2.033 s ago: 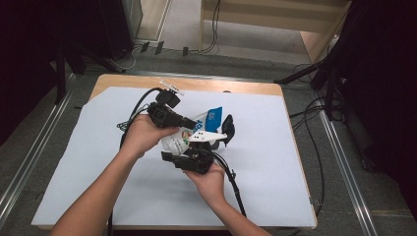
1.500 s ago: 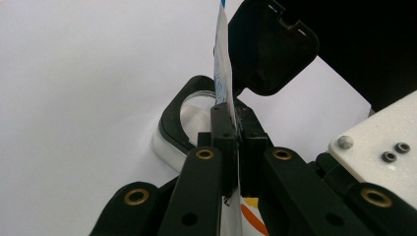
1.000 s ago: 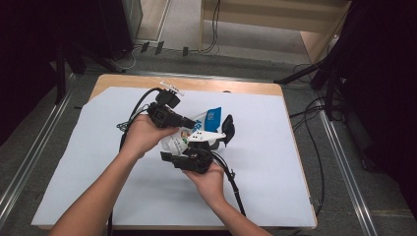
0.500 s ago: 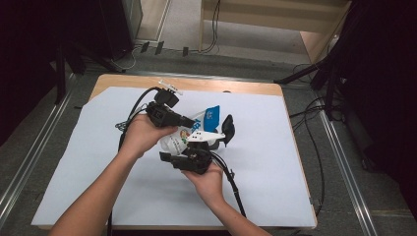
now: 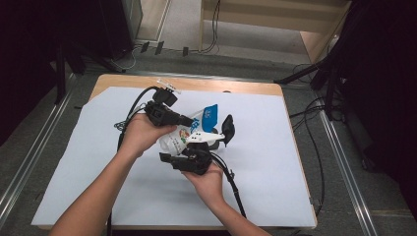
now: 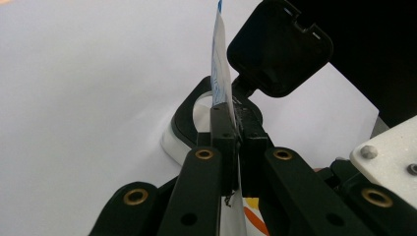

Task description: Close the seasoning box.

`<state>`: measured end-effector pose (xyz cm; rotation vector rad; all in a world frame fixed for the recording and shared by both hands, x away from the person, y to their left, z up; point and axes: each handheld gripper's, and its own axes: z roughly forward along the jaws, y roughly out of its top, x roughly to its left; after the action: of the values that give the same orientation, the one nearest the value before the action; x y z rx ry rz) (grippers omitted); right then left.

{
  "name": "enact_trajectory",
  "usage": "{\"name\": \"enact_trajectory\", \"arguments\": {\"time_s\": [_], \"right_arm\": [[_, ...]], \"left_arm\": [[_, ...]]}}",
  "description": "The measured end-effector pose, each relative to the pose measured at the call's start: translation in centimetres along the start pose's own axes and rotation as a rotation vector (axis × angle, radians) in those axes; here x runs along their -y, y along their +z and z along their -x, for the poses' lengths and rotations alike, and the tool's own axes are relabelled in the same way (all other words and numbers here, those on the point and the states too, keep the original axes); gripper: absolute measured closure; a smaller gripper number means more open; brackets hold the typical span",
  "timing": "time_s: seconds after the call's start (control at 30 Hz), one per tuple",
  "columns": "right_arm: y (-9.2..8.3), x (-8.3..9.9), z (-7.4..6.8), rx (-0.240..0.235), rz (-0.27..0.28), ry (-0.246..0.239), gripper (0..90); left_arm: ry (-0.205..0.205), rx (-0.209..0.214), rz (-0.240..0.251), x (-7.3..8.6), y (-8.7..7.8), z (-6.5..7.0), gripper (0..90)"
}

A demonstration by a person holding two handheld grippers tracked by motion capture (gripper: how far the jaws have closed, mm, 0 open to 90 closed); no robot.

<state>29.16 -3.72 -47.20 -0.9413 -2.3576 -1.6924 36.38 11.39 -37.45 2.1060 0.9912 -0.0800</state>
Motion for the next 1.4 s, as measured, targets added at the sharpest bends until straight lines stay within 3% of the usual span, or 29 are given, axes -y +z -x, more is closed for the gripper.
{"name": "enact_trajectory", "arguments": {"time_s": [1.4], "right_arm": [[-0.21, 0.01, -0.06, 0.006, -0.006, -0.010, 68.1]], "left_arm": [[0.013, 0.008, -0.006, -0.27, 0.37, 0.35, 89.4]]}}
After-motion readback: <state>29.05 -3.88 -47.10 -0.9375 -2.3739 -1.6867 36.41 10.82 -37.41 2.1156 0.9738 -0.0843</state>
